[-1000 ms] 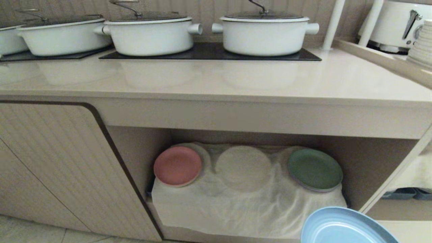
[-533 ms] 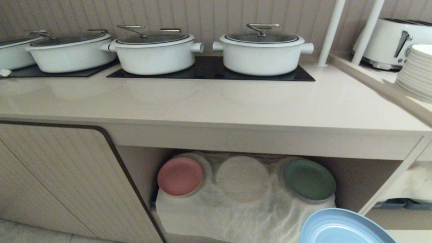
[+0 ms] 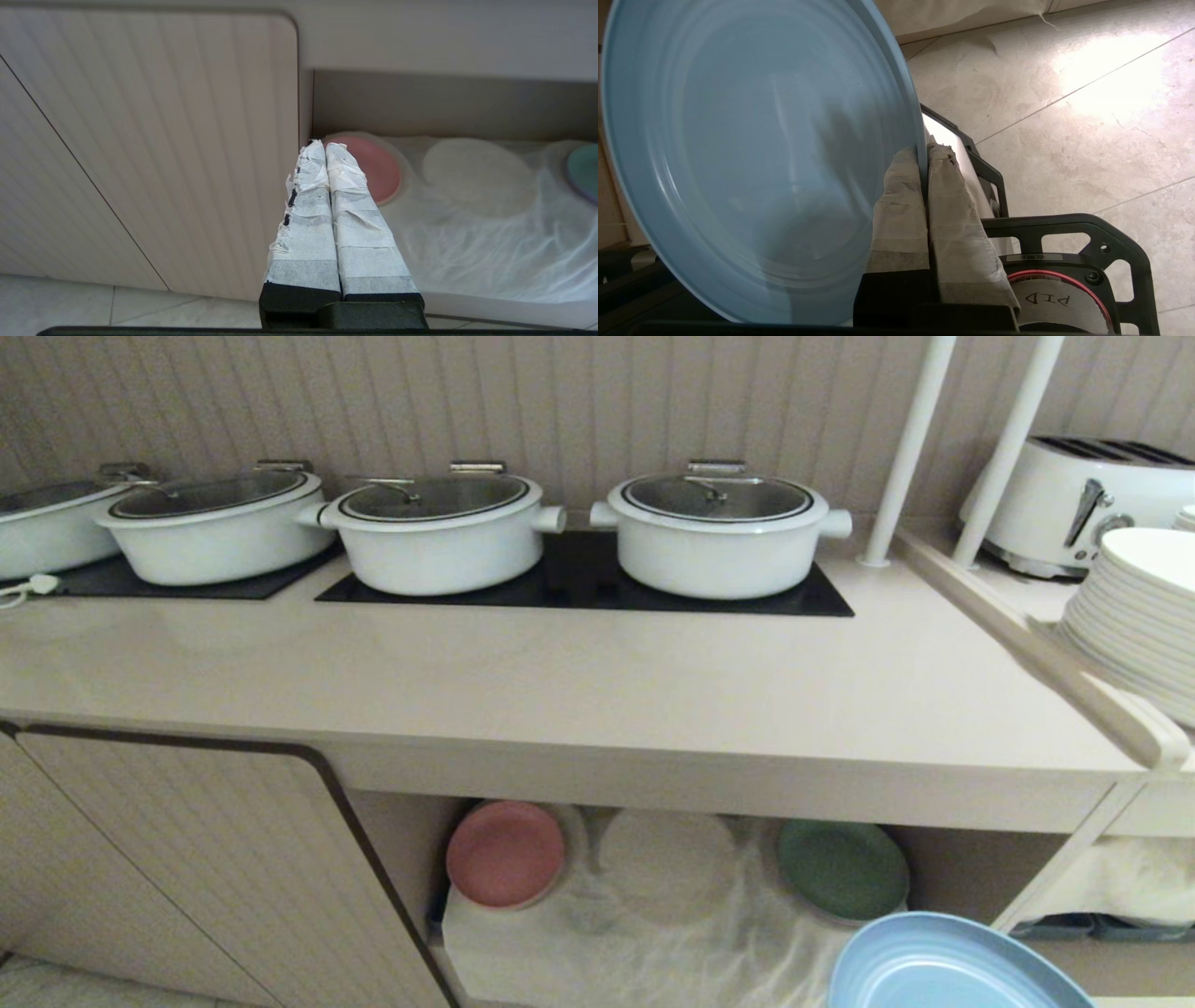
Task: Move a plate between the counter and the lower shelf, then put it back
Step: Put the plate
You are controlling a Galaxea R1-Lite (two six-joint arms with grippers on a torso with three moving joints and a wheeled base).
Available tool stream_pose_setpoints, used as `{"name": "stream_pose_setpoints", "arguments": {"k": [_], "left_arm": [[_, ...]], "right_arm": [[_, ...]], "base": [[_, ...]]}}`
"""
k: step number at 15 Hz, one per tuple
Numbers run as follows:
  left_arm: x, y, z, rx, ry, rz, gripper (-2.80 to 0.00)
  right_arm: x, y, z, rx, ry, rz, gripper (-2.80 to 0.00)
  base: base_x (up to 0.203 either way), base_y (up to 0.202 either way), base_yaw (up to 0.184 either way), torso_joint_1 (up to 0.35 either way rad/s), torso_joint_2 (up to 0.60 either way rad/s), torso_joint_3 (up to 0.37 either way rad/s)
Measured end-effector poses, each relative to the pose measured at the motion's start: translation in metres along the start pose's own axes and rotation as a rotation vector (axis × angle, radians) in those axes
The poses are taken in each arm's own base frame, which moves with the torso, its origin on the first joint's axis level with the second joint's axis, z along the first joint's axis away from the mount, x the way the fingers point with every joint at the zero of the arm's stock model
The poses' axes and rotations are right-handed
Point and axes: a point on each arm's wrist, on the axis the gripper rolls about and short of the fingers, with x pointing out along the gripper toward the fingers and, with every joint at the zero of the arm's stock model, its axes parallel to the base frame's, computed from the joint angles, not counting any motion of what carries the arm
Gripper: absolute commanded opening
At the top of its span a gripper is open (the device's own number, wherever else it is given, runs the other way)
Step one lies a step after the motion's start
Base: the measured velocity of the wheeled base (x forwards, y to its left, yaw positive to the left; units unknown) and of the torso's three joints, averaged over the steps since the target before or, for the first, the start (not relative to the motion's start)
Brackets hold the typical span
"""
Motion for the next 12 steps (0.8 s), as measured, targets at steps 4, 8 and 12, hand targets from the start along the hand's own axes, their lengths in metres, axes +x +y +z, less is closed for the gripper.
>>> {"name": "stream_pose_setpoints", "arguments": {"k": [4,8,12], "left_arm": [[0.0,0.0,0.0,0.0,0.0,0.0,-2.8],[0.0,0.0,0.0,0.0,0.0,0.0,-2.8],[0.0,0.0,0.0,0.0,0.0,0.0,-2.8]], "right_arm": [[0.0002,0.0,0.0002,0.001,0.001,-0.001,-2.8],[0.0004,0.0002,0.0007,0.001,-0.001,-0.001,-2.8],[0.0003,0.0002,0.0009,0.002,-0.002,-0.001,-2.8]], "base": [[0.0,0.0,0.0,0.272,-0.57,-0.302],[0.0,0.0,0.0,0.267,-0.58,-0.301],[0.0,0.0,0.0,0.189,-0.38,-0.199]]}}
